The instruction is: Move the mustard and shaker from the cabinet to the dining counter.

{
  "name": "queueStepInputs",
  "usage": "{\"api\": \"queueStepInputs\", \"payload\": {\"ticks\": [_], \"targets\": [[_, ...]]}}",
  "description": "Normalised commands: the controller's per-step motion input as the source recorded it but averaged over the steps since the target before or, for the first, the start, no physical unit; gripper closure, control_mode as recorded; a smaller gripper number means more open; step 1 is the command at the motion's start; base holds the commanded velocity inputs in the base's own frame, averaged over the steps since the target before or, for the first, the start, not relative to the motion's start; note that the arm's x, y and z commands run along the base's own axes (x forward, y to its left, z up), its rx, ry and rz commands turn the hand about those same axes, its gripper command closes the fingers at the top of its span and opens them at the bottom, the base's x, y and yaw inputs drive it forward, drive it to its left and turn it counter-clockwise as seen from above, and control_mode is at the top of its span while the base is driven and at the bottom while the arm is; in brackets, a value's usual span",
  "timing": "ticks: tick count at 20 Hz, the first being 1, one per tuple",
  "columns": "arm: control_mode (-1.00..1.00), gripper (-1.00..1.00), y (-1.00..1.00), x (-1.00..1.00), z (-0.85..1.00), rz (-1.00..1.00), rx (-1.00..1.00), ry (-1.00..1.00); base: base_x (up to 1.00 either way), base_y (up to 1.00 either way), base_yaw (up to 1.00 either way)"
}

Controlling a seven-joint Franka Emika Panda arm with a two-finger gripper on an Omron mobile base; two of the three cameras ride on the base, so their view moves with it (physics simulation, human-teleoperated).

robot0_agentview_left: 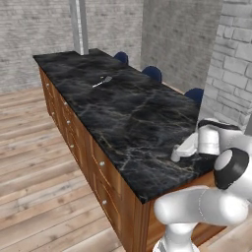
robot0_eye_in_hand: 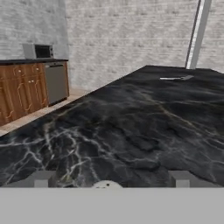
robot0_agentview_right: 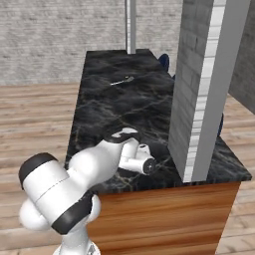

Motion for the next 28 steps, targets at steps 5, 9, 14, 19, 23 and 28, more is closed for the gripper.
{"api": "queueStepInputs", "payload": {"ticks": [5, 9, 14, 19, 23, 28], "targets": [[-1.0, -1.0, 0.08, -0.14, 0.76, 0.05, 0.0, -0.1, 0.0, 0.0, 0.0], [-1.0, -1.0, 0.21, -0.44, 1.0, 0.02, -0.01, 0.05, 0.0, 0.0, 0.0], [-1.0, -1.0, 0.39, -0.45, 0.97, -0.17, -0.21, 0.48, 0.0, 0.0, 0.0], [-1.0, -1.0, 0.44, -0.3, 0.69, -0.21, -0.29, 0.7, 0.0, 0.0, 0.0], [-1.0, -1.0, 0.51, -0.12, 0.1, -0.17, -0.24, 0.55, 0.0, 0.0, 0.0], [-1.0, -1.0, 0.39, 0.0, 0.02, -0.14, -0.1, 0.16, 0.0, 0.0, 0.0]]}}
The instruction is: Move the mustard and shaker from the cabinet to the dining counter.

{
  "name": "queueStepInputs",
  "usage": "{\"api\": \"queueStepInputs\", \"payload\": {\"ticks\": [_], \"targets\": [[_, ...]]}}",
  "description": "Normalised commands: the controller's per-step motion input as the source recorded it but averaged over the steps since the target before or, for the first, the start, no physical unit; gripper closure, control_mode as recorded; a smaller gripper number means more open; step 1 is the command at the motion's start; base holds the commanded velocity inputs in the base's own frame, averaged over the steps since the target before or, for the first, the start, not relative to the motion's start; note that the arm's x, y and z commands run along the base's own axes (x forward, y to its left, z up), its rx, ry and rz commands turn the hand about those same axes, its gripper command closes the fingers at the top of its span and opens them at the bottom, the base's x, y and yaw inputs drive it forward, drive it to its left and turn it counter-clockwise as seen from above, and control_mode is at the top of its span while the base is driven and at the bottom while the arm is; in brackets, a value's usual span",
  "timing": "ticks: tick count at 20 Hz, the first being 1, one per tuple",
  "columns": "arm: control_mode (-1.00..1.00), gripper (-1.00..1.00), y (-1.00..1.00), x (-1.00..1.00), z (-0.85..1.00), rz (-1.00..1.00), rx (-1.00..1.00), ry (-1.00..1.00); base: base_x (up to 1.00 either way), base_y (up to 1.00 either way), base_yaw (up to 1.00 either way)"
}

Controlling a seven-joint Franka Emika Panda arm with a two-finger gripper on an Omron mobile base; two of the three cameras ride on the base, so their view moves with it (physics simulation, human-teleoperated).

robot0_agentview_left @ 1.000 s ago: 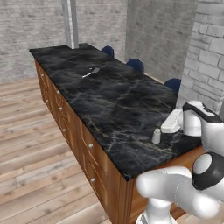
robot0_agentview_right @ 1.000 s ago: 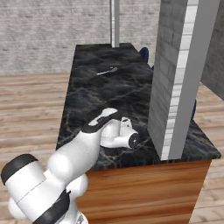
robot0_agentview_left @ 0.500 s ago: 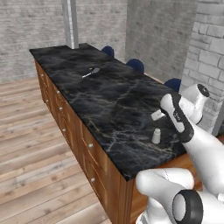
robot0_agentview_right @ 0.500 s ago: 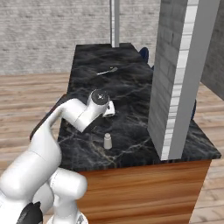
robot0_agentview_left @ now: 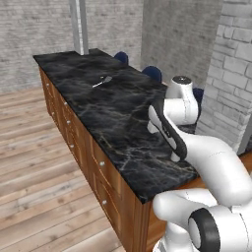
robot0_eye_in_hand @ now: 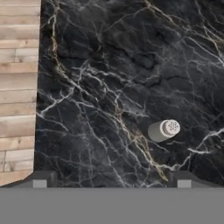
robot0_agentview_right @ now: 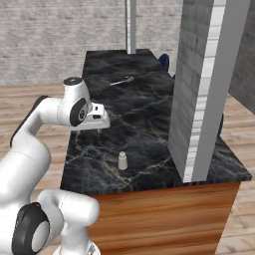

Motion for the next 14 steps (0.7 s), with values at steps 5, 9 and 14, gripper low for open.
{"api": "queueStepInputs", "payload": {"ticks": [5, 9, 14], "targets": [[-1.0, -1.0, 0.05, -0.02, 0.11, -0.07, -0.01, 0.02, 0.0, 0.0, 0.0], [-1.0, -1.0, 0.0, -0.22, 0.1, -0.07, 0.0, 0.0, 0.0, 0.0, 0.0], [-1.0, -1.0, 0.01, -0.57, 0.05, -0.05, 0.0, -0.12, 0.0, 0.0, 0.0]]}}
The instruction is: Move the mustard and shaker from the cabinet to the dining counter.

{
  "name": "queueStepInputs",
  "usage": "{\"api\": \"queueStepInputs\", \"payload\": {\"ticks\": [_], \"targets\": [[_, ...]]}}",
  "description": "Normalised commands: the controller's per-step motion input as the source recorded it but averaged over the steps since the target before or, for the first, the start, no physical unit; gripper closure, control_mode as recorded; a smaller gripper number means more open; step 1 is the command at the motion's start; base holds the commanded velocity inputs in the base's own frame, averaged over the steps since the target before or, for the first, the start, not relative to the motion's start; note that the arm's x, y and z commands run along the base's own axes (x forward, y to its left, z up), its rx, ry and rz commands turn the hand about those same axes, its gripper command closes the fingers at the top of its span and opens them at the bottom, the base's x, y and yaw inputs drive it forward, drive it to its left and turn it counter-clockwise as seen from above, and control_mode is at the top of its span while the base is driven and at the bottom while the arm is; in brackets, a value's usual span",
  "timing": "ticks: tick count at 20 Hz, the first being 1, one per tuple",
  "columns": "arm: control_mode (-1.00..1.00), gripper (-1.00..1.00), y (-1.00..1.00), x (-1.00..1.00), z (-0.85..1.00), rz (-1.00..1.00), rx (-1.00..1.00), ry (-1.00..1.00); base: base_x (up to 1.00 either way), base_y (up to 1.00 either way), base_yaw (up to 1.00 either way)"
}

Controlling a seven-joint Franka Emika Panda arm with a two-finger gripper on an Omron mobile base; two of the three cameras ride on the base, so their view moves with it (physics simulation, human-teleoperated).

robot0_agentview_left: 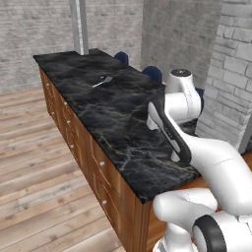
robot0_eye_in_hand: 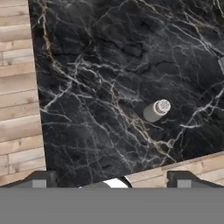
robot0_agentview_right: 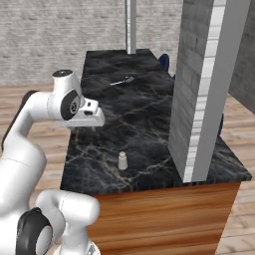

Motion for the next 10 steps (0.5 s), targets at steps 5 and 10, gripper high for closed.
{"api": "queueStepInputs", "payload": {"ticks": [5, 10], "targets": [[-1.0, -1.0, 0.02, -0.67, 0.2, -0.1, 0.09, -0.31, 0.0, 0.0, 0.0], [-1.0, -1.0, 0.07, -0.62, 0.35, -0.1, 0.1, -0.33, 0.0, 0.0, 0.0]]}}
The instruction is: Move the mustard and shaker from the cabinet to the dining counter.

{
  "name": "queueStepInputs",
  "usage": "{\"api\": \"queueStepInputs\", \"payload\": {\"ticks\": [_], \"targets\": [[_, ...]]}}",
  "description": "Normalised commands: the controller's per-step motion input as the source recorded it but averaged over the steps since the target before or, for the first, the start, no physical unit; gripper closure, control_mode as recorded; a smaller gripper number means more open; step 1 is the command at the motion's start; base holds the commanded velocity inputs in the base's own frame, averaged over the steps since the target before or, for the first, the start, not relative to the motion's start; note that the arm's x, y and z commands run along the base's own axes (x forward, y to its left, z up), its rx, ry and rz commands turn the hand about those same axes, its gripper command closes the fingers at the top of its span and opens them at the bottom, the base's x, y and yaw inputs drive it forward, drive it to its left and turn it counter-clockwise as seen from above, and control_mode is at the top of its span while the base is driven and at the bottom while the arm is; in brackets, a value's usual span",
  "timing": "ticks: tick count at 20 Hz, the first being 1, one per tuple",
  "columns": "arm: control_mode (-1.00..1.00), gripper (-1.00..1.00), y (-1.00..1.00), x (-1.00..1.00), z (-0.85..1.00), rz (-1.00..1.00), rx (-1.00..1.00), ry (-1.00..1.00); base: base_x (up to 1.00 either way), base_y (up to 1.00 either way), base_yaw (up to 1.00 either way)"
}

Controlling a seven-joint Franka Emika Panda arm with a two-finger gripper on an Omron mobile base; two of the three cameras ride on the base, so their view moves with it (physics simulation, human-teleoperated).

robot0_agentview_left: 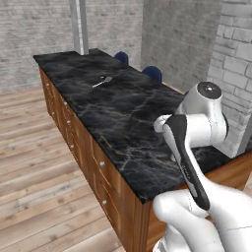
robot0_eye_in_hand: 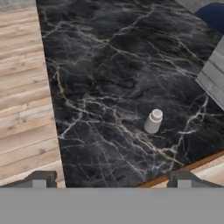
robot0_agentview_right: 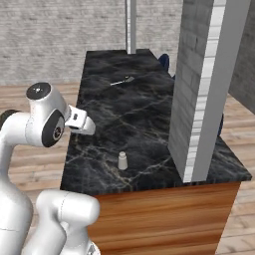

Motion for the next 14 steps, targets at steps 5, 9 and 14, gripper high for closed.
{"api": "queueStepInputs", "payload": {"ticks": [5, 9, 14], "targets": [[-1.0, -1.0, 0.04, -0.5, 0.45, -0.08, 0.08, -0.25, 0.0, 0.0, 0.0], [-1.0, -1.0, 0.0, -0.38, 0.42, -0.06, 0.06, -0.18, 0.0, 0.0, 0.0], [-1.0, -1.0, 0.0, -0.05, 0.09, -0.01, 0.01, -0.05, 0.0, 0.0, 0.0]]}}
